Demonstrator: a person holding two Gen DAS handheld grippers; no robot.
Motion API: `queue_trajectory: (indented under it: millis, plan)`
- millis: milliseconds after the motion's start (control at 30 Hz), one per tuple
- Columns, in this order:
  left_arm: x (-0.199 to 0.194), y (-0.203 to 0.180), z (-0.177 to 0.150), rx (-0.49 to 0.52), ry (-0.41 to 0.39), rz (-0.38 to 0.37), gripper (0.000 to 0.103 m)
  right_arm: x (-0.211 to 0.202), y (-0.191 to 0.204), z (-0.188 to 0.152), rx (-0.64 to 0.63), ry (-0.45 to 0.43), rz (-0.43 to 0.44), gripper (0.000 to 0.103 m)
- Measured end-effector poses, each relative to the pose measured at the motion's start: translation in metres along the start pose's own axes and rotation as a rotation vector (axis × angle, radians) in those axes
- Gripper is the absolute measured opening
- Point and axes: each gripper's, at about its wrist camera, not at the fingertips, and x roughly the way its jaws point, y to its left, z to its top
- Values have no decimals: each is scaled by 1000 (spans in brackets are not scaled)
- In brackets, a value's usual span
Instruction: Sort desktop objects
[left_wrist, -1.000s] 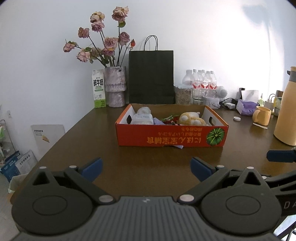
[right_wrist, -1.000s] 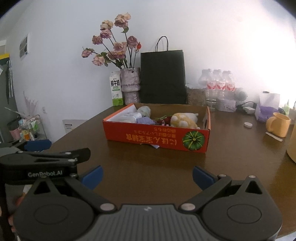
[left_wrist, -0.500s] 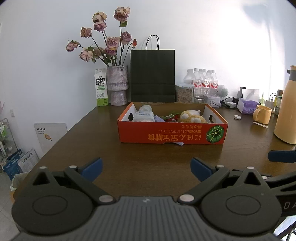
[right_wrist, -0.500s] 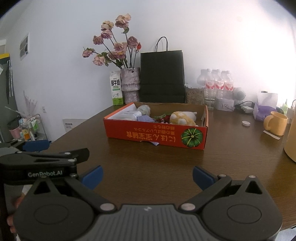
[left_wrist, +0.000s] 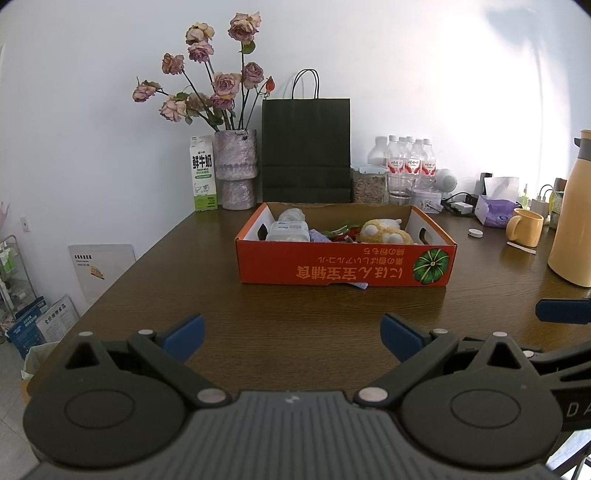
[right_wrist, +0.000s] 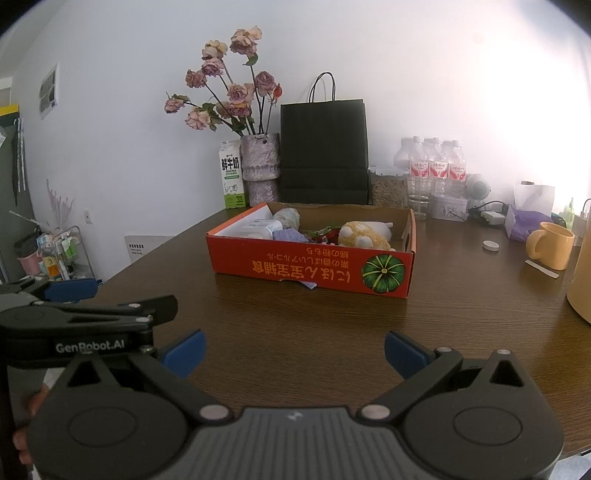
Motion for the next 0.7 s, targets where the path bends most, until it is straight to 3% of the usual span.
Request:
queue_trajectory:
  millis: [700]
  plan:
    - [1, 3, -2, -2, 6, -3, 103, 0, -1, 0, -1, 3, -1, 103]
